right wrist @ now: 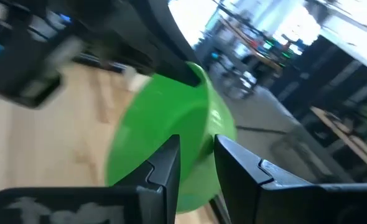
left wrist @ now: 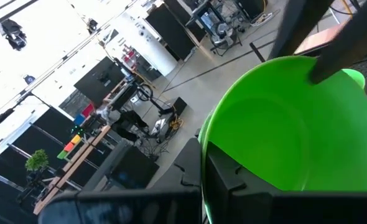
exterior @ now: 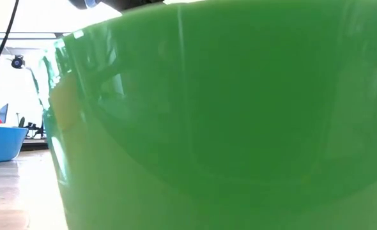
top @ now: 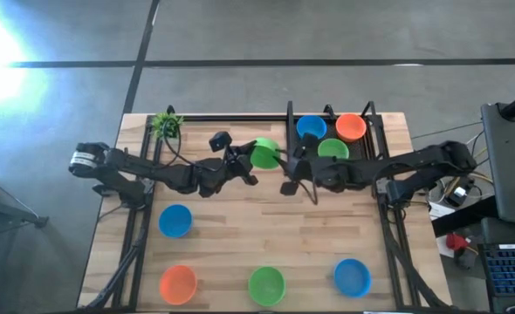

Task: Pick & Place Mini bowls
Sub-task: Stack the top green bowl on top of the green bowl on the shelf

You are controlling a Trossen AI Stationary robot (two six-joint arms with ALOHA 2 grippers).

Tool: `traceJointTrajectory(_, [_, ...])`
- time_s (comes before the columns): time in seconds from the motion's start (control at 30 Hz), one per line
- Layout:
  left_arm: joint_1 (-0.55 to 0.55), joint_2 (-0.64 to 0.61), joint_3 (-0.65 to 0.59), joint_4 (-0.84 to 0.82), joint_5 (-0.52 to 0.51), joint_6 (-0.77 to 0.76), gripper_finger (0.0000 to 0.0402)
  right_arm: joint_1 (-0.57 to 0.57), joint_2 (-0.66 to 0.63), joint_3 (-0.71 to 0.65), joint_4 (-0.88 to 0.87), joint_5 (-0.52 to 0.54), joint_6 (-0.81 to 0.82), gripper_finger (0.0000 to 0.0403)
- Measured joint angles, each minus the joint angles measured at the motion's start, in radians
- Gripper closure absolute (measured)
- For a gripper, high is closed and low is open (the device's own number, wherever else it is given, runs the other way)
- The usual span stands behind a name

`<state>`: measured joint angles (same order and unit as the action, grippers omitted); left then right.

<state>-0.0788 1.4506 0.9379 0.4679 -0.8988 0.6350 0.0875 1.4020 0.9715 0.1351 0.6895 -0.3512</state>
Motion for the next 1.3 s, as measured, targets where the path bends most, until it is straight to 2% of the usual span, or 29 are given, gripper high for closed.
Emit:
traceJointTrajectory(0.37, [-0.024,0.0,0.0,0.004,-0.005,0.001,0.0402,-0.001,0.043,0.02,-0.002,0.155,0.014,0.0333])
traceJointTrajectory(0.53, [-0.033,0.0,0.0,0.005,-0.001,0.001,0.0402,-0.001,0.043,0.02,-0.004,0.166,0.012,0.0347])
traceJointTrajectory(0.67, [-0.034,0.0,0.0,0.003,0.002,-0.002,0.0401,-0.002,0.042,0.02,-0.002,0.182,0.018,0.0385])
traceJointTrajectory(1.03, [-0.035,0.0,0.0,0.004,0.0,-0.019,0.0401,-0.003,0.042,0.02,-0.002,0.182,0.017,0.0394])
traceJointTrajectory(1.13, [-0.036,0.0,0.0,0.004,0.002,-0.036,0.039,-0.004,0.042,0.02,-0.002,0.181,0.018,0.0394])
traceJointTrajectory(1.3, [-0.04,0.0,0.0,0.005,0.018,-0.075,0.034,-0.006,0.042,0.019,-0.009,0.182,0.016,0.0396])
